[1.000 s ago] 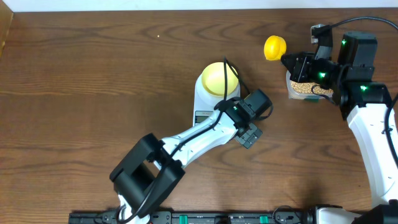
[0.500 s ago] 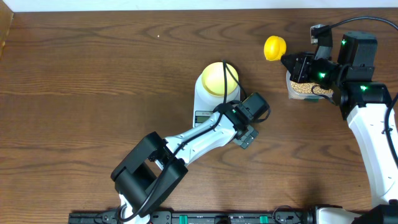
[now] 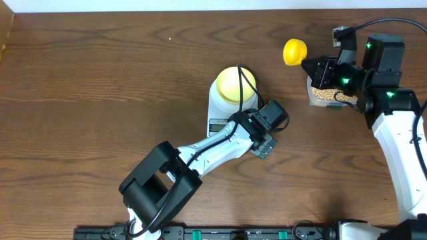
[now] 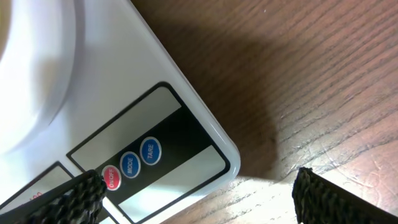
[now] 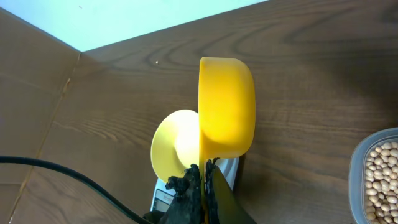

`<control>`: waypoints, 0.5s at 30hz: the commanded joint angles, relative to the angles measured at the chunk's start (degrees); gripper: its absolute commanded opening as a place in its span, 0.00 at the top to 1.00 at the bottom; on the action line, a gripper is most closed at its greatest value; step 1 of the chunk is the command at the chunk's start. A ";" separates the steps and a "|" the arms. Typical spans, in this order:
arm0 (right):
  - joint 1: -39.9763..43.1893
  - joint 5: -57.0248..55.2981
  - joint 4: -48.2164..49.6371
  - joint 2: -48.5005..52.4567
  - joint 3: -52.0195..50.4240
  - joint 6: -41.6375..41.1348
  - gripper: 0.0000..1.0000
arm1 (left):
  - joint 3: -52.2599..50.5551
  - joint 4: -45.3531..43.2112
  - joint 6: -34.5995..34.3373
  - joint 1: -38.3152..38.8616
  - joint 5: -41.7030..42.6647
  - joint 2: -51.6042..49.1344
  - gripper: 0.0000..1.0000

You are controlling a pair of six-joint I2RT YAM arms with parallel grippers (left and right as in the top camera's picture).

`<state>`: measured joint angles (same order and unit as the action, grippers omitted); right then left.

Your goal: Scoop item into bowl and weigh 50g on scale

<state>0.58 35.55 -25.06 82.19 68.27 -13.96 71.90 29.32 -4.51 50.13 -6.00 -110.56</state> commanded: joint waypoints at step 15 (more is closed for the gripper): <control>0.31 0.39 -0.15 -0.55 1.22 1.40 0.99 | -2.47 -1.88 -1.79 -0.98 -0.46 -0.70 0.02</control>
<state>0.58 35.57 -25.08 82.19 68.29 -13.52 70.43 27.70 -5.80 49.34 -5.98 -110.56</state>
